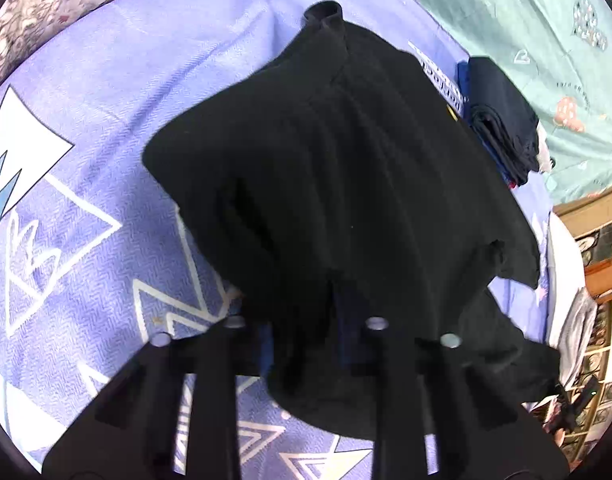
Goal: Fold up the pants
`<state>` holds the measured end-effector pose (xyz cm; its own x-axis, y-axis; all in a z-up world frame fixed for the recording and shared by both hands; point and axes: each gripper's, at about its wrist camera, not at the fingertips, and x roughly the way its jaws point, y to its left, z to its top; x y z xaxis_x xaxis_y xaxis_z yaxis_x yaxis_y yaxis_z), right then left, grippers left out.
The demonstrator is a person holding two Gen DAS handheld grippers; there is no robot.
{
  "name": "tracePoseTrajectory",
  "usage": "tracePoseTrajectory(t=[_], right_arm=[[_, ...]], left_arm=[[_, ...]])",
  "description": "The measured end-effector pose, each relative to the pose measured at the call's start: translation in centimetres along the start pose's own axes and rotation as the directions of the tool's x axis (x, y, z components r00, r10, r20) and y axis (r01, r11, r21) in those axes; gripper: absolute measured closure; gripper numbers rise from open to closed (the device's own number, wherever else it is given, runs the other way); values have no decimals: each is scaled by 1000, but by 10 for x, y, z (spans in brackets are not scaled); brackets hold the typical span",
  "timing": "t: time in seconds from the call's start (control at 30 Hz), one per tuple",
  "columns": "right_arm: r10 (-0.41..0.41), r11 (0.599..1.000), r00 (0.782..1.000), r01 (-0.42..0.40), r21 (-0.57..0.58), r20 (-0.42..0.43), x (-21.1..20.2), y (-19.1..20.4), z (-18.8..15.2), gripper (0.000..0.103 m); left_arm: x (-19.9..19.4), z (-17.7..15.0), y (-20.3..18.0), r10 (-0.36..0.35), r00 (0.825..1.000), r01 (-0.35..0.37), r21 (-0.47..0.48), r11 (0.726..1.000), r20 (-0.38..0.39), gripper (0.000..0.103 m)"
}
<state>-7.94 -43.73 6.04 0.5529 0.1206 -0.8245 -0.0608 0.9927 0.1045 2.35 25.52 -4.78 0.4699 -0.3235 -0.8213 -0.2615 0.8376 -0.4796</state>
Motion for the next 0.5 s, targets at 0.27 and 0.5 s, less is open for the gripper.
tracePoseTrajectory(t=[0.27, 0.5], right_arm=[[-47, 987, 999, 46, 153, 1, -30, -70, 45, 89], [-58, 973, 985, 92, 211, -162, 43, -86, -1, 89]], left_arm=[[-5, -12, -11, -34, 999, 34, 11, 999, -10, 57], [-11, 2, 20, -25, 999, 30, -118, 993, 45, 41]])
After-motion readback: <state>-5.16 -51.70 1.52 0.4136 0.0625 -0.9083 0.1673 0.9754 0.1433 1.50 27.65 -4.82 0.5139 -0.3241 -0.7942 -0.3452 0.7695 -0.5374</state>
